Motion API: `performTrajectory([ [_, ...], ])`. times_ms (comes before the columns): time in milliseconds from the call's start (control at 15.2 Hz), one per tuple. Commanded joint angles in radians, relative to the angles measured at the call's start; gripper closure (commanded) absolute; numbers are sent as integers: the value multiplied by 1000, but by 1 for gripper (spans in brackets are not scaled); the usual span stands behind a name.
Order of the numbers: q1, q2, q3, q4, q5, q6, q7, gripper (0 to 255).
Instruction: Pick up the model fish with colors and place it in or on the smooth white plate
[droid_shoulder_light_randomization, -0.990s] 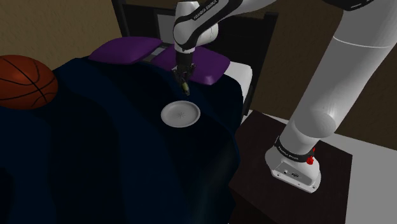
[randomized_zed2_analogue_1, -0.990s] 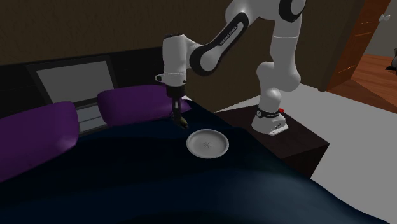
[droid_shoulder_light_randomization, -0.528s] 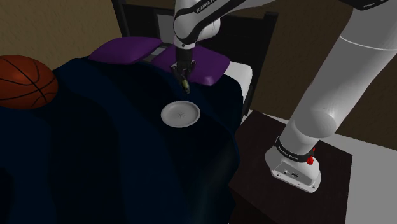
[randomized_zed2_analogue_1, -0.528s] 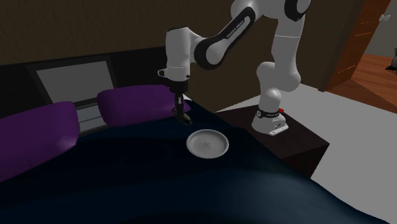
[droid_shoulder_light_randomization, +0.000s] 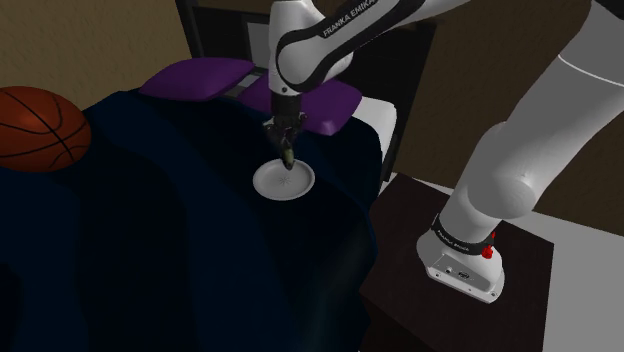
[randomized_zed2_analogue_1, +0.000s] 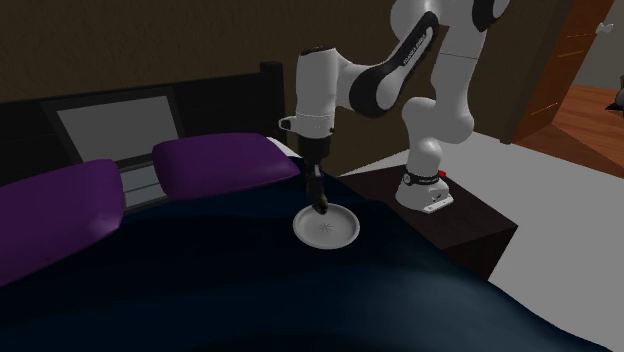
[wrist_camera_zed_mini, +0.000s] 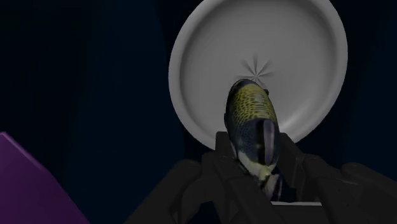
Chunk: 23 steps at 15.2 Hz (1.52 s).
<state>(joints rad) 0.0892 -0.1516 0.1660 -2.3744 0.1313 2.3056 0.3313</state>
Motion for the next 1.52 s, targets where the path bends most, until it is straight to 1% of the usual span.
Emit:
performTrajectory([
  [0, 25, -26, 32, -29, 7, 8, 53, 255],
  [66, 37, -39, 47, -45, 12, 13, 75, 255],
  [726, 37, 51, 54, -102, 6, 160, 74, 255],
  [792, 37, 69, 56, -110, 4, 185, 74, 255],
  [1188, 37, 68, 55, -110, 4, 185, 74, 255],
  [1254, 37, 68, 55, -110, 4, 185, 74, 0],
  [1452, 46, -60, 34, -175, 87, 97, -1, 0],
])
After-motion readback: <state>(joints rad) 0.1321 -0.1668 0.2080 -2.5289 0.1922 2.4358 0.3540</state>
